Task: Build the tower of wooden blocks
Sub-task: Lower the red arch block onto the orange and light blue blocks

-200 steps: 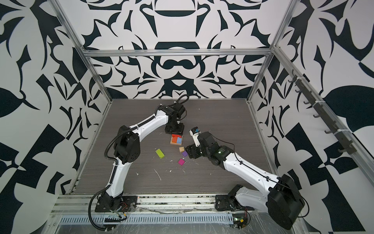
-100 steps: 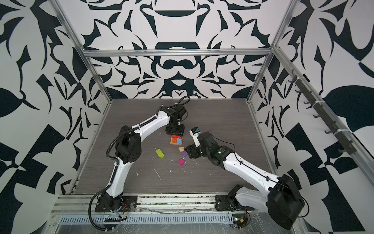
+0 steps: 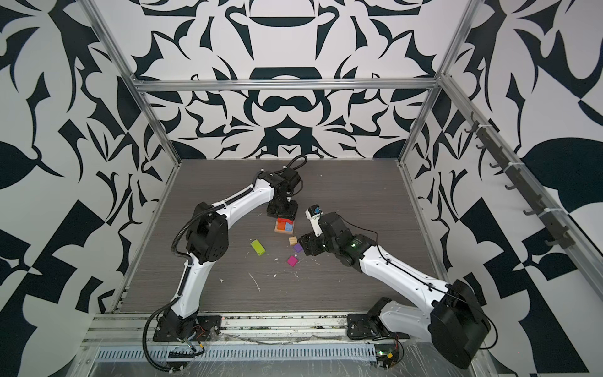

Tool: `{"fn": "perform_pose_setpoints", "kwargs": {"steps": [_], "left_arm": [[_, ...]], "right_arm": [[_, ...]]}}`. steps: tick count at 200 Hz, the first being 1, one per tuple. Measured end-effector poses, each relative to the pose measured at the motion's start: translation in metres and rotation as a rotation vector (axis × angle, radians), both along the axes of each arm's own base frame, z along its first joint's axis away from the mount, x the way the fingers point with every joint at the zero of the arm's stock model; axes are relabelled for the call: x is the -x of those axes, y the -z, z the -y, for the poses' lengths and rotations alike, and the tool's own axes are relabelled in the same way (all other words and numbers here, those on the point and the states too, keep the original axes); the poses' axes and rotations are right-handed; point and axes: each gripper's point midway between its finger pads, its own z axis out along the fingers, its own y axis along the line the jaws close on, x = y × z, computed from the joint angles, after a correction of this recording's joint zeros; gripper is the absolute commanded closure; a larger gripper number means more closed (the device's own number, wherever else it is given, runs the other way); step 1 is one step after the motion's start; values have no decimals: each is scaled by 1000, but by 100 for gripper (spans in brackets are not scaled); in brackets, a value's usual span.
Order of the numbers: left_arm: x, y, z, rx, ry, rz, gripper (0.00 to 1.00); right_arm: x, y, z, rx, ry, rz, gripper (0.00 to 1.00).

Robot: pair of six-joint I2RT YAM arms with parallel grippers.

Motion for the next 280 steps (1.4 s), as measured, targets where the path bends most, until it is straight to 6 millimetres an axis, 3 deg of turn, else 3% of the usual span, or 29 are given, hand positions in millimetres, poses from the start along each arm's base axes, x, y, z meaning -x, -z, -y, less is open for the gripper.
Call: {"fn": "perform_pose_setpoints", "kwargs": {"steps": [280], "left_arm": [[0,7,0,-15,0,-8,41]], "right_arm": [[0,0,0,0,0,0,22]]}}
